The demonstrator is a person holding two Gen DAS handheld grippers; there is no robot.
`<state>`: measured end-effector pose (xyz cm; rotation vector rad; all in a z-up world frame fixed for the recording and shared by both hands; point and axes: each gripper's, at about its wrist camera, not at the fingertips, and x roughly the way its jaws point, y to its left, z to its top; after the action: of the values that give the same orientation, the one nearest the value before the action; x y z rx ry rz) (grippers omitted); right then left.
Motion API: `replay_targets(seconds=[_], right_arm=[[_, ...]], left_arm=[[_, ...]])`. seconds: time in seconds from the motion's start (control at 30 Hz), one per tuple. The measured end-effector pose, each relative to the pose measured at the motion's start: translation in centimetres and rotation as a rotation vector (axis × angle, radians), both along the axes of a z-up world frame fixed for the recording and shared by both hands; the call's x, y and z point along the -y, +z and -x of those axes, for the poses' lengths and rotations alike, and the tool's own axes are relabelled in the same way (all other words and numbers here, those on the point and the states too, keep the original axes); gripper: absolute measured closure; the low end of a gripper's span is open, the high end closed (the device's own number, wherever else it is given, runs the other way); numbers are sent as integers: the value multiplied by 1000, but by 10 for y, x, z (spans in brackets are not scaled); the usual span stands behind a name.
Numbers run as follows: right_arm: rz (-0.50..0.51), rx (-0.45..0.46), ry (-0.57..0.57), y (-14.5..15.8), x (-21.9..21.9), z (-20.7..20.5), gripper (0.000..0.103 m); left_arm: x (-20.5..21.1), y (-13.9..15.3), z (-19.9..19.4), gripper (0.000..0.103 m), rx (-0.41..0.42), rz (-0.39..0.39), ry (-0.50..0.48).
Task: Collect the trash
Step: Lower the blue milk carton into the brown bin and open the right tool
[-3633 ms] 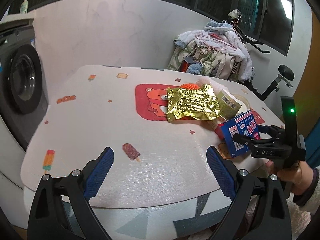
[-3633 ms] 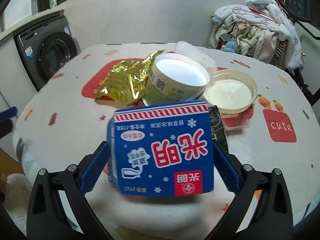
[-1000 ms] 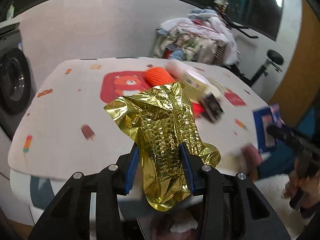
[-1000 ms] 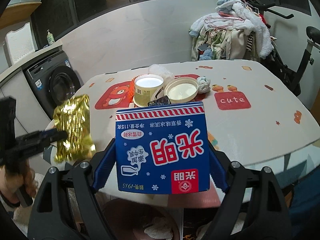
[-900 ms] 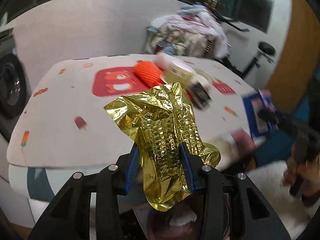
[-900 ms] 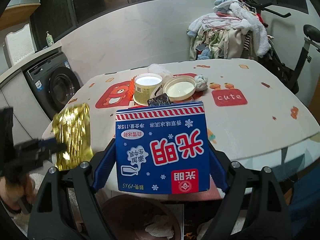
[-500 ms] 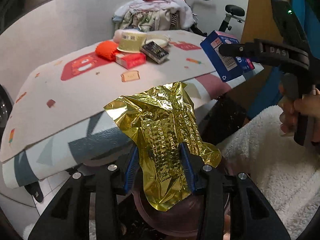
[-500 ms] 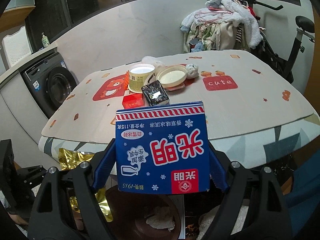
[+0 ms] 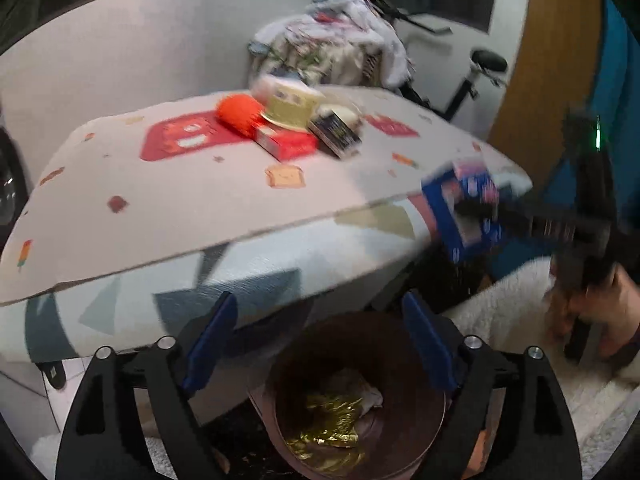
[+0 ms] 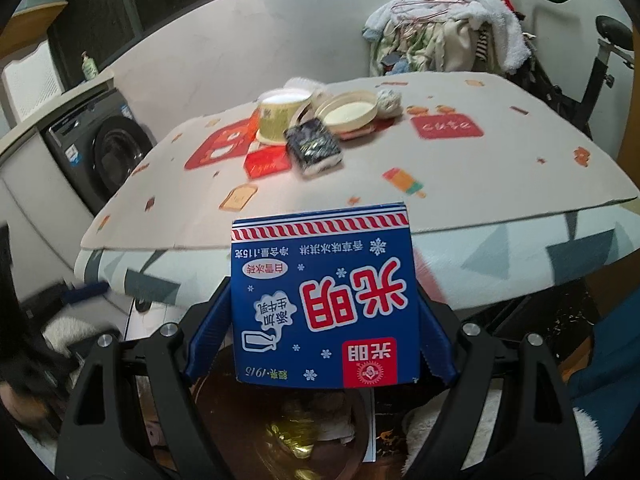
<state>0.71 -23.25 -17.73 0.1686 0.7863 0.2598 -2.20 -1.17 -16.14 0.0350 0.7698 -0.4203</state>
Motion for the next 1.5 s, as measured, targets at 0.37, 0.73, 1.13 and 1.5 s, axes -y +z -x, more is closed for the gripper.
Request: replay_targets(seconds=[0.37, 0.73, 1.13, 1.5], right_arm=[[130, -40, 184, -28, -49, 18, 21], [176, -100, 241, -48, -62, 16, 21], [241, -127, 324, -58, -81, 20, 20], [261, -143, 322, -61, -82, 19, 8]], left_arm=[[-44, 25, 26, 8, 155, -60, 136], [-57, 8, 7, 8, 65, -21, 206], [-60, 7, 7, 8, 51, -8, 221], [-58, 6, 6, 8, 48, -17, 218]])
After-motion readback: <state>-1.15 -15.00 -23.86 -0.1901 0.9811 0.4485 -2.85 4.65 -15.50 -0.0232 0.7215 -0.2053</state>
